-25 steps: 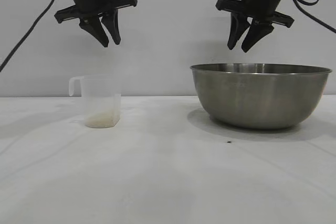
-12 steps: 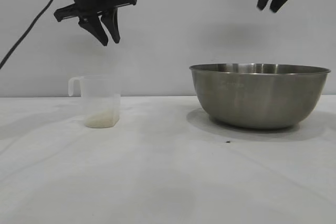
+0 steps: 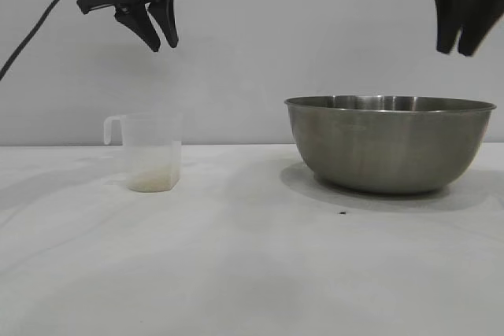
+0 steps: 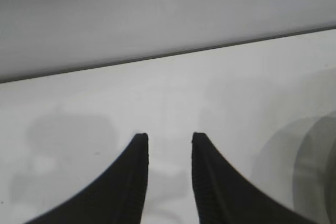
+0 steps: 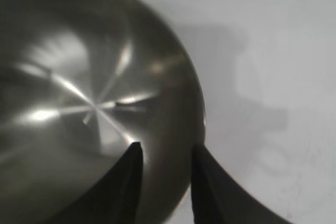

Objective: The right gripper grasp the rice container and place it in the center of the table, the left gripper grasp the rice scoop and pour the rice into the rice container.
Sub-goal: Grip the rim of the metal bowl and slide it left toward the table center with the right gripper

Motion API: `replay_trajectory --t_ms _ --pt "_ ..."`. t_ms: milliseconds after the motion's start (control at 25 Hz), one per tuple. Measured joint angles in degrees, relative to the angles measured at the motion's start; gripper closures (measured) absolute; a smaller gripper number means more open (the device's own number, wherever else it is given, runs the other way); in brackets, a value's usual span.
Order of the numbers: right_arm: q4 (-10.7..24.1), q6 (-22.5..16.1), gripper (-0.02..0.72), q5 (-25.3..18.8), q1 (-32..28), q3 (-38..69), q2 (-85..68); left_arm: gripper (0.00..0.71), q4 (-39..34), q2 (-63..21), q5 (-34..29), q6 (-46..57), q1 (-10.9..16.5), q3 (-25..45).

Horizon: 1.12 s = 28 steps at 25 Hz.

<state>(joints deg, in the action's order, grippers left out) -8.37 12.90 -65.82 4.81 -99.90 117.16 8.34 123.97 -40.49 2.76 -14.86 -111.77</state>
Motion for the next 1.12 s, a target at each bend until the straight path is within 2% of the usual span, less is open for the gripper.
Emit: replay_trajectory --t_ms 520,600,720,920,1120 --pt "1.28 0.0 0.476 2.42 -0.48 0.0 7.74 0.548 -0.4 0.0 0.2 -0.1 0.0 0.0" --pt "1.28 0.0 0.601 2.42 -0.48 0.0 8.33 0.548 -0.4 0.0 0.2 -0.1 0.0 0.0" --pt "0.68 -0.22 0.703 2.2 -0.48 0.0 8.56 0.548 -0.4 0.0 0.2 -0.1 0.0 0.0" --pt "0.21 -0.22 0.703 0.75 0.32 0.0 8.56 0.548 -0.4 0.0 0.0 -0.1 0.0 0.0" --pt "0.12 -0.22 0.703 -1.87 4.09 0.0 8.56 0.548 -0.4 0.0 -1.18 -0.22 0.0 0.0"
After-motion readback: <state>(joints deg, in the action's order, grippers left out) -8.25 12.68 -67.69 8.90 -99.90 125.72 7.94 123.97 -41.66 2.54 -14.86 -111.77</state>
